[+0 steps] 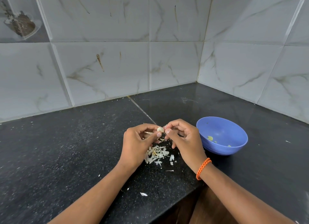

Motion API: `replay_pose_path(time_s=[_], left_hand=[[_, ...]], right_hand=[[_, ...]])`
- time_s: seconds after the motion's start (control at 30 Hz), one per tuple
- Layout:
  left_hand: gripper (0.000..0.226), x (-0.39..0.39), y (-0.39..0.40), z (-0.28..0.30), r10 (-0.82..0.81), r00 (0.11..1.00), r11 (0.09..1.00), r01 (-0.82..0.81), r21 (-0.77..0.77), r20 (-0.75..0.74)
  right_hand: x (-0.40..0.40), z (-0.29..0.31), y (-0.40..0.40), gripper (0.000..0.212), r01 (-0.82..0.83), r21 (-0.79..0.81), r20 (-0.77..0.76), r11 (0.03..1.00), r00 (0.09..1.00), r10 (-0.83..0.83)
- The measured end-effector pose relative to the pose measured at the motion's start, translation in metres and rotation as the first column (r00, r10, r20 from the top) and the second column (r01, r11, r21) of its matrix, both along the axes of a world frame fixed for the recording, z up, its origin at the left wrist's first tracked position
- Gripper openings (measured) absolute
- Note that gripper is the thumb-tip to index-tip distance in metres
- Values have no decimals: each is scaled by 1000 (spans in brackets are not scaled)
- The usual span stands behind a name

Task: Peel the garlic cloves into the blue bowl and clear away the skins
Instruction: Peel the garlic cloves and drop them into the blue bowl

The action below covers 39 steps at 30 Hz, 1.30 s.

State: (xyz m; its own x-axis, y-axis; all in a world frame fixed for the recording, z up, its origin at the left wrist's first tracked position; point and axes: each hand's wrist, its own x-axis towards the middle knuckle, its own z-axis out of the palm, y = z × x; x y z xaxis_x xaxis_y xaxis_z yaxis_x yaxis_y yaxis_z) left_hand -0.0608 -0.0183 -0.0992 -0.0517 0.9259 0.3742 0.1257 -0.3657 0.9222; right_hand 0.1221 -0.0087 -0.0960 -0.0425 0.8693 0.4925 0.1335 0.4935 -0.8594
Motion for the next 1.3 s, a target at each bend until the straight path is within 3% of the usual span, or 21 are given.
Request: replay_pose_path(time_s=[0.13, 0.3, 0.67, 1.0, 1.13, 1.3], left_hand=[[15, 0, -2, 0, 20, 999, 1000, -20, 3, -27], [12, 3, -6, 2, 62, 989, 997, -55, 55, -138], [11, 3, -5, 2, 59, 988, 997, -51, 62, -140], [25, 3, -1, 1, -143, 989, 990, 143, 10, 34], [17, 2, 0, -2, -123, 990, 992, 125, -13, 72], [17, 2, 1, -1, -115, 987, 993, 119, -24, 111]], right_hand=[[2, 1, 1, 7, -27, -22, -37, 999, 999, 26], [-1, 3, 1, 25, -85, -55, -20, 995, 996, 84], [0, 0, 4, 34, -72, -22, 28, 997, 997, 73], [-3, -1, 2, 32, -156, -35, 3, 987, 988, 156], [0, -2, 4, 34, -58, -17, 18, 998, 998, 59], [0, 0, 3, 31, -66, -25, -21, 997, 998, 66]])
